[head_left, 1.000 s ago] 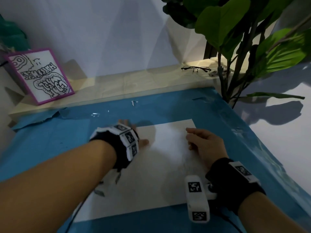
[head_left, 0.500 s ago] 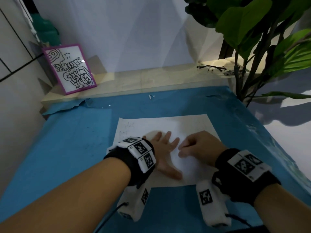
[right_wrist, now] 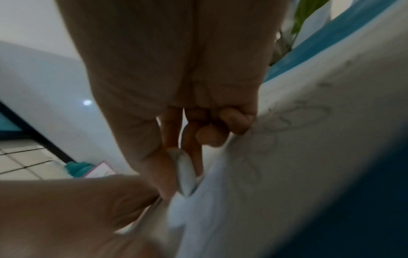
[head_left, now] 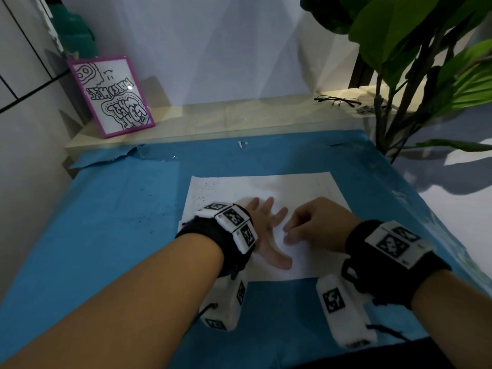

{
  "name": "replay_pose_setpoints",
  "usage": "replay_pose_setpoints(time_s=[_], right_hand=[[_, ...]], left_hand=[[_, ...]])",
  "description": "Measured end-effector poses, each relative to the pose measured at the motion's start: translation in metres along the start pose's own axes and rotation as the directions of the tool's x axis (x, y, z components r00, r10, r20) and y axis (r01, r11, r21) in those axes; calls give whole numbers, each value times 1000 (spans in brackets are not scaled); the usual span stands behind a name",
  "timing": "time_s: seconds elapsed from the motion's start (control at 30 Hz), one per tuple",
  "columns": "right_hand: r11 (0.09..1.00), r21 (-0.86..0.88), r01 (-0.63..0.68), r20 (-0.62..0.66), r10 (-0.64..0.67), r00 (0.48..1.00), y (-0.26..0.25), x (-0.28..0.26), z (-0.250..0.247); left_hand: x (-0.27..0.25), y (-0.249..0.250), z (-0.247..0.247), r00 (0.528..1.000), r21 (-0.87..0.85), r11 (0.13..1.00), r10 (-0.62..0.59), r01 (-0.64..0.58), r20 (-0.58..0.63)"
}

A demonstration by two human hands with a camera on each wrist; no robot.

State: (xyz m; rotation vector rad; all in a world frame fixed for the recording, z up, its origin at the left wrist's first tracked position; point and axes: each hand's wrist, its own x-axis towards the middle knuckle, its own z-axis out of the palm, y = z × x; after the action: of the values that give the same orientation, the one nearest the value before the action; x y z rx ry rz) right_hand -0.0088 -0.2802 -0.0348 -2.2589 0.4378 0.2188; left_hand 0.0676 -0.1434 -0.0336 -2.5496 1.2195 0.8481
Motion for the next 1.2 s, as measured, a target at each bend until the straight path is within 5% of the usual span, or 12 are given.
replay_pose_setpoints(time_s=[0.07, 0.17, 0.33, 0.47, 0.6, 0.73, 0.87, 1.0, 1.13, 1.2], right_hand=[[1000, 5, -18, 24, 17, 1000, 2, -1, -1], [1000, 4, -26, -168, 27, 986, 6, 5, -8], [999, -30, 31, 29, -30, 999, -1, -2, 0], [999, -45, -13, -141, 6, 990, 2, 7, -11], [998, -55, 4, 30, -2, 1000, -1, 1, -4], [1000, -3, -26, -94, 25, 995, 1, 7, -13], [998, -53, -20, 77, 24, 997, 0, 0, -6], [999, -12, -39, -74, 38, 997, 4, 8, -13], [997, -58, -45, 88, 50, 995, 2, 5, -11], [998, -39, -52, -3, 52, 999, 5, 10, -18]], left_hand=[[0, 0, 0, 1000, 1, 1000, 1, -1, 0], [1, 0, -1, 1000, -9, 1000, -1, 1, 7], [2, -1, -1, 1000, 0, 1000, -3, 3, 7], [2, 0, -2, 1000, -1, 1000, -3, 3, 17], [2, -1, -3, 1000, -2, 1000, -11, 11, 15], [2, 1, -3, 1000, -11, 1000, -16, 16, 24], [1, 1, -3, 1000, -4, 1000, -19, 19, 21], [2, 2, -3, 999, -2, 1000, -23, 23, 29], [3, 1, -3, 999, 18, 999, -30, 30, 21], [3, 2, -4, 999, 4, 1000, -27, 27, 34]])
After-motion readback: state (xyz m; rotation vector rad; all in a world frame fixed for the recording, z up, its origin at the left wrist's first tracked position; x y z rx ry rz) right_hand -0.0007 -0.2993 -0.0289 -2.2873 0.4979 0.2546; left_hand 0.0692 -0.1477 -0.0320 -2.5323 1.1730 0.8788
